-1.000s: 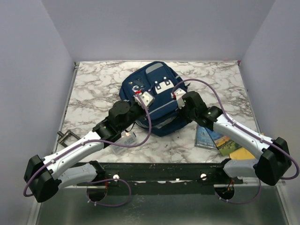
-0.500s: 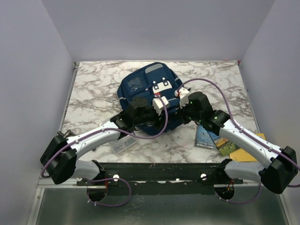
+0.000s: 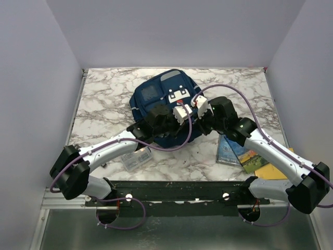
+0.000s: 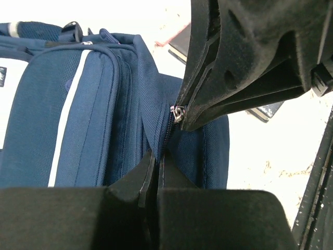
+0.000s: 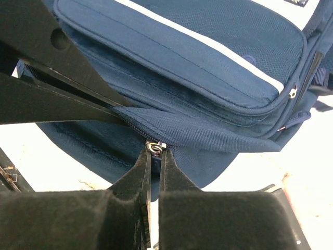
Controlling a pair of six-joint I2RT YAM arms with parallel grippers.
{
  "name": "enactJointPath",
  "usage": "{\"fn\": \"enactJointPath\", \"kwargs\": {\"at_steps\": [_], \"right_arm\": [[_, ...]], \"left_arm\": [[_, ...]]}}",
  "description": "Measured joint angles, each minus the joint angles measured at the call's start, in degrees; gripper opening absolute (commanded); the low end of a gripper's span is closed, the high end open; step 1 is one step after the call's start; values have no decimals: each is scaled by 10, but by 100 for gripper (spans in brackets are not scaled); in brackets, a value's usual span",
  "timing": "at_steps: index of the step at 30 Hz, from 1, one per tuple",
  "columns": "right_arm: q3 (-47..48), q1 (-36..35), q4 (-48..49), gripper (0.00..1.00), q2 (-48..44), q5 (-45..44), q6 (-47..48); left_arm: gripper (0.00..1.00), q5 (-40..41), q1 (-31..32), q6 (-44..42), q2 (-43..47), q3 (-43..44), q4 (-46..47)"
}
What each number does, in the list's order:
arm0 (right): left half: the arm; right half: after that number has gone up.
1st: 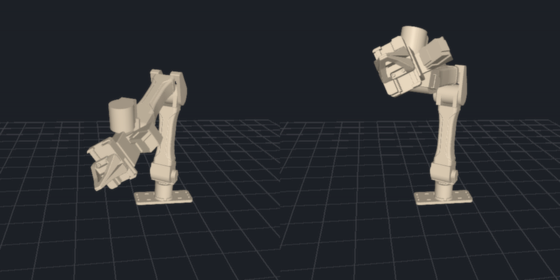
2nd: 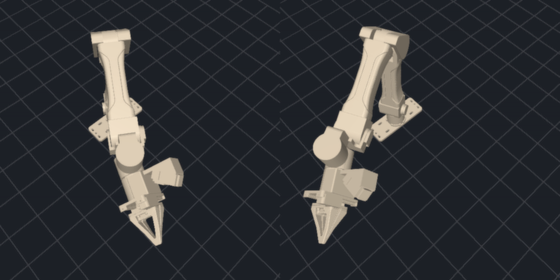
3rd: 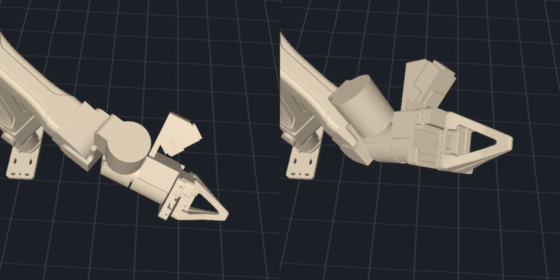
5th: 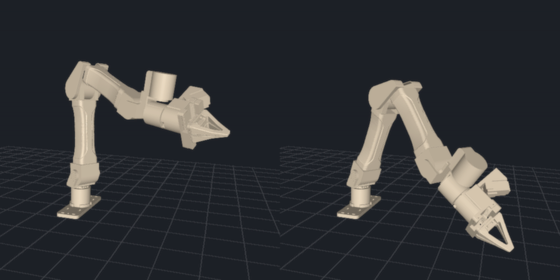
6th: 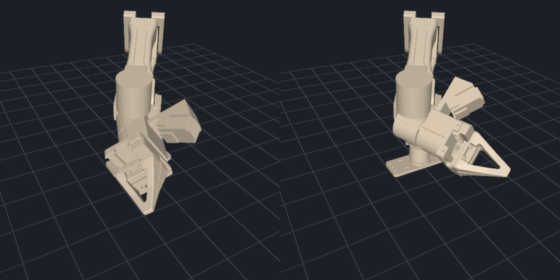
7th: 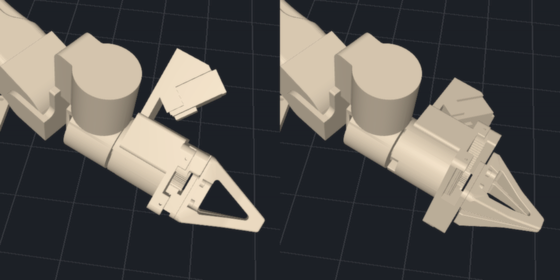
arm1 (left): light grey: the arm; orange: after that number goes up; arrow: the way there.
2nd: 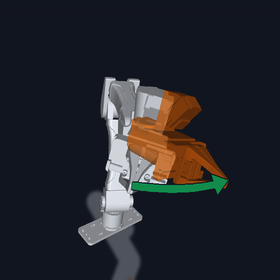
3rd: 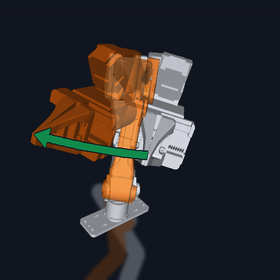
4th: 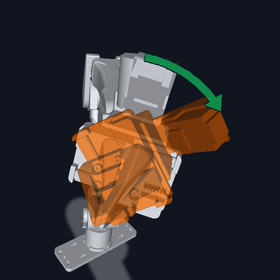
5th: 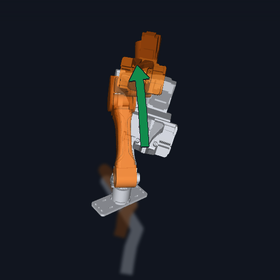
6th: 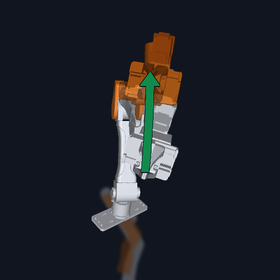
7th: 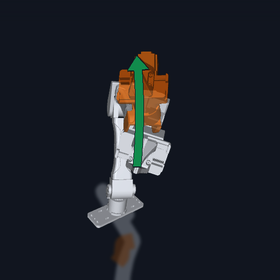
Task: Pack the student bag
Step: Unzip the student bag at the center of the board.
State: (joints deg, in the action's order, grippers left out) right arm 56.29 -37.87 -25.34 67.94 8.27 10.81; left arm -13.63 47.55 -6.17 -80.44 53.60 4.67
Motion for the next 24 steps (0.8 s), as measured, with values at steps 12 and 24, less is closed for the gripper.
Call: {"fn": "enactJointPath", "kwargs": {"at_steps": [12,24], "right_arm": [[49,-3,-28,36,19,44,-75],[30,-7,-26,37,40,-8,-250]], "left_arm": [[0,31,2,-23,27,-6,-26],[0,38,2,-25,26,-14,-43]]}}
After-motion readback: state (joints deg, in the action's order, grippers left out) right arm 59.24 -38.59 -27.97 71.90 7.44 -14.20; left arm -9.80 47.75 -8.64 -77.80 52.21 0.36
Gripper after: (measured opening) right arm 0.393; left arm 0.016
